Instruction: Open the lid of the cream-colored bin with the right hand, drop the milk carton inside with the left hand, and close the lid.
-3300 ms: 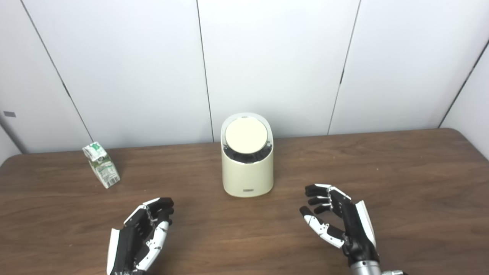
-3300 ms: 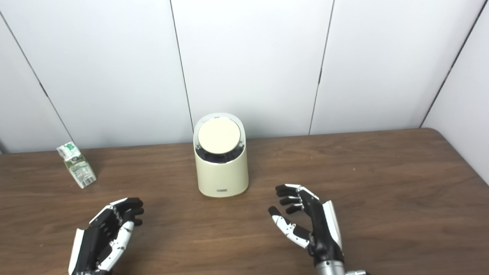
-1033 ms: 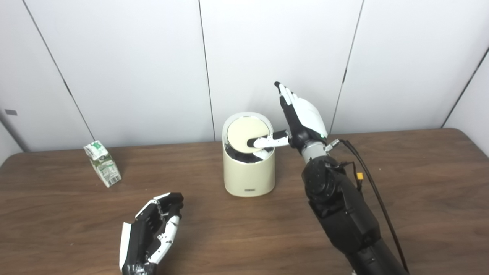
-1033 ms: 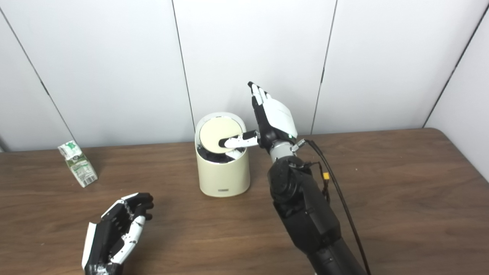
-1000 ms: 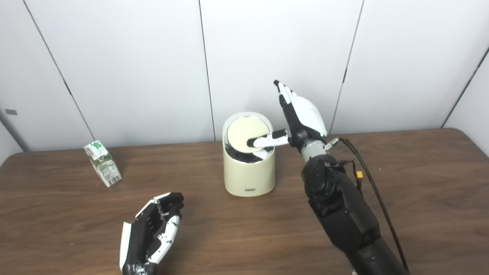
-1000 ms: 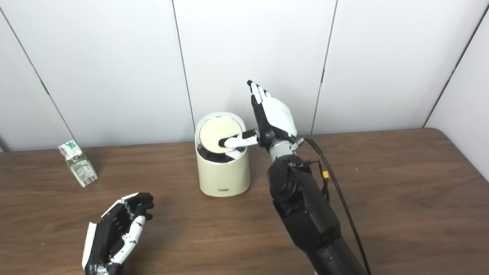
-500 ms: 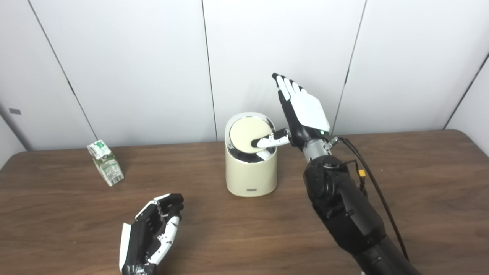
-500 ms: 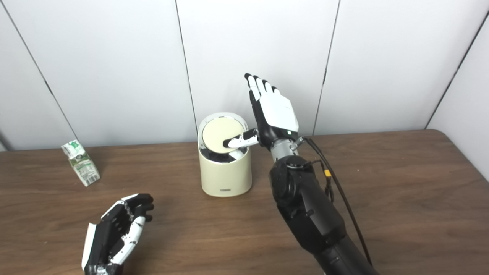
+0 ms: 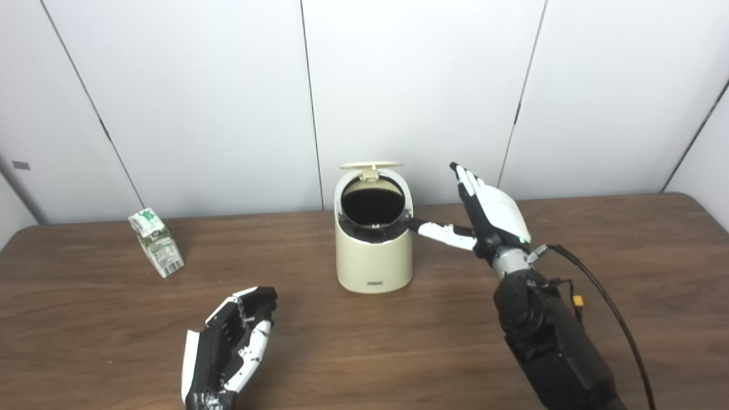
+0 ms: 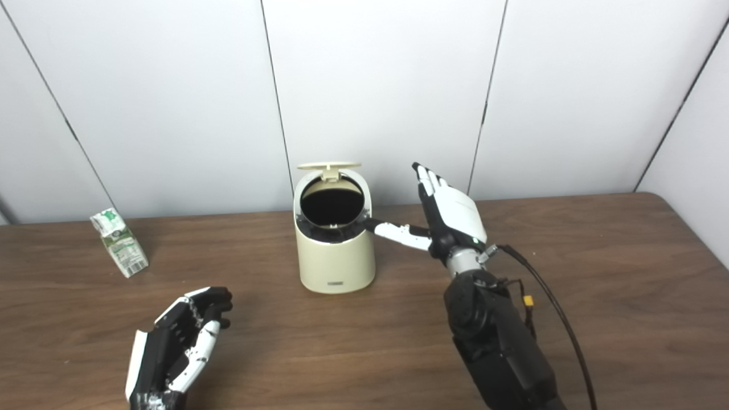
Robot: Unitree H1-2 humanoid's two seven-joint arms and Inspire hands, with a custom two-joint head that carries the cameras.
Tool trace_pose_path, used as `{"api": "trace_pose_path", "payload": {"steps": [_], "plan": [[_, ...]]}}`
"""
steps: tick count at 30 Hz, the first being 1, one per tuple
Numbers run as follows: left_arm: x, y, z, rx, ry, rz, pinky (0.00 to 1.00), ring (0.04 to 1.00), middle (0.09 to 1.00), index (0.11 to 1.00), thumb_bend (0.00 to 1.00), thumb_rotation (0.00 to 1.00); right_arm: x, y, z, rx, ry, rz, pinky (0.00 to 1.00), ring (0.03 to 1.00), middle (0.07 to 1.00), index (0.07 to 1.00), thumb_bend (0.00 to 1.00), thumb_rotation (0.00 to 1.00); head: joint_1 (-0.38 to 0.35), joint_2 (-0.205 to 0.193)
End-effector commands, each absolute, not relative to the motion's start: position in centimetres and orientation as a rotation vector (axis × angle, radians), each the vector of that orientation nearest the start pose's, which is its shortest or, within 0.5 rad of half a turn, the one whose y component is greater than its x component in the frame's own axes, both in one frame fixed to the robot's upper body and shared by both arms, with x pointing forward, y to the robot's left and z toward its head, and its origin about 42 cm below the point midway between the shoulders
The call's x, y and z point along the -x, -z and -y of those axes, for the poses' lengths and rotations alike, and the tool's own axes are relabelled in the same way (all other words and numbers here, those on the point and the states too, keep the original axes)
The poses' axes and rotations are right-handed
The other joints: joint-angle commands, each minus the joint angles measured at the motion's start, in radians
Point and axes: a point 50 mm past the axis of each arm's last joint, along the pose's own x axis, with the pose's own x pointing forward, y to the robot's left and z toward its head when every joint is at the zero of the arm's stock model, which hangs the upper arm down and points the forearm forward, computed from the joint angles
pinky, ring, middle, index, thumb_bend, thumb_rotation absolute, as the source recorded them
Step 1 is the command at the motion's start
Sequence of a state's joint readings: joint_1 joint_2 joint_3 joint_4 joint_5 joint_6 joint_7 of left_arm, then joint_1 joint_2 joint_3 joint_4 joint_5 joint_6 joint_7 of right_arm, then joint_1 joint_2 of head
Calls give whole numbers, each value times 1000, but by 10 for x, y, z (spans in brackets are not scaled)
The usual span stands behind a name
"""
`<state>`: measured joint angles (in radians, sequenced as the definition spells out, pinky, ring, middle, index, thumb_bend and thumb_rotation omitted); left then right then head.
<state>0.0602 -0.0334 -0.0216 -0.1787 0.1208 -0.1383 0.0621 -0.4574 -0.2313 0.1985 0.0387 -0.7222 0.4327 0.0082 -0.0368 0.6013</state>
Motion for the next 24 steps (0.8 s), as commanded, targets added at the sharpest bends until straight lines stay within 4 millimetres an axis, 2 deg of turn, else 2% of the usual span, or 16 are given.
{"api": "trace_pose_path", "payload": {"steps": [1, 3, 7, 9, 10, 14, 17, 21, 22, 23, 24], "plan": [[-267, -151, -195, -83, -59, 325, 595, 686, 700, 693, 262, 331, -410, -236, 224, 966, 132, 179, 1000, 1000, 1000, 1000, 897, 999, 4, 0], [-267, -151, -195, -82, -60, 327, 591, 683, 698, 692, 261, 315, -400, -229, 230, 954, 139, 195, 997, 1000, 1000, 1000, 899, 1000, 6, 0], [-267, -153, -194, -85, -63, 330, 588, 681, 695, 688, 257, 304, -356, -212, 236, 854, 143, 208, 987, 1000, 1000, 1000, 842, 1000, 9, -2], [-267, -153, -195, -90, -64, 327, 589, 682, 696, 688, 261, 320, -342, -203, 238, 798, 144, 221, 979, 1000, 1000, 1000, 832, 1000, 8, -2], [-267, -153, -196, -93, -64, 327, 588, 682, 696, 688, 262, 323, -327, -195, 240, 758, 139, 234, 977, 1000, 1000, 1000, 824, 1000, 7, -3], [-269, -152, -198, -98, -62, 326, 584, 682, 697, 690, 263, 329, -293, -179, 239, 682, 144, 263, 936, 996, 1000, 1000, 747, 1000, 4, -7], [-270, -151, -201, -96, -61, 326, 586, 684, 699, 693, 261, 324, -274, -172, 235, 630, 181, 257, 876, 951, 970, 953, 597, 1000, 4, -10], [-270, -150, -203, -92, -58, 329, 586, 681, 694, 690, 258, 310, -270, -159, 236, 588, 210, 280, 772, 863, 882, 872, 337, 999, -7, -13], [-270, -150, -203, -92, -57, 328, 587, 682, 694, 690, 255, 308, -270, -156, 237, 579, 215, 290, 723, 822, 841, 834, 273, 900, -13, -14], [-270, -149, -203, -94, -55, 327, 587, 681, 693, 690, 254, 307, -271, -154, 239, 581, 216, 296, 681, 787, 809, 804, 244, 754, -13, -14], [-270, -148, -203, -101, -53, 327, 589, 681, 694, 691, 253, 308, -272, -151, 240, 588, 214, 301, 625, 742, 772, 769, 242, 547, -11, -19]]}}
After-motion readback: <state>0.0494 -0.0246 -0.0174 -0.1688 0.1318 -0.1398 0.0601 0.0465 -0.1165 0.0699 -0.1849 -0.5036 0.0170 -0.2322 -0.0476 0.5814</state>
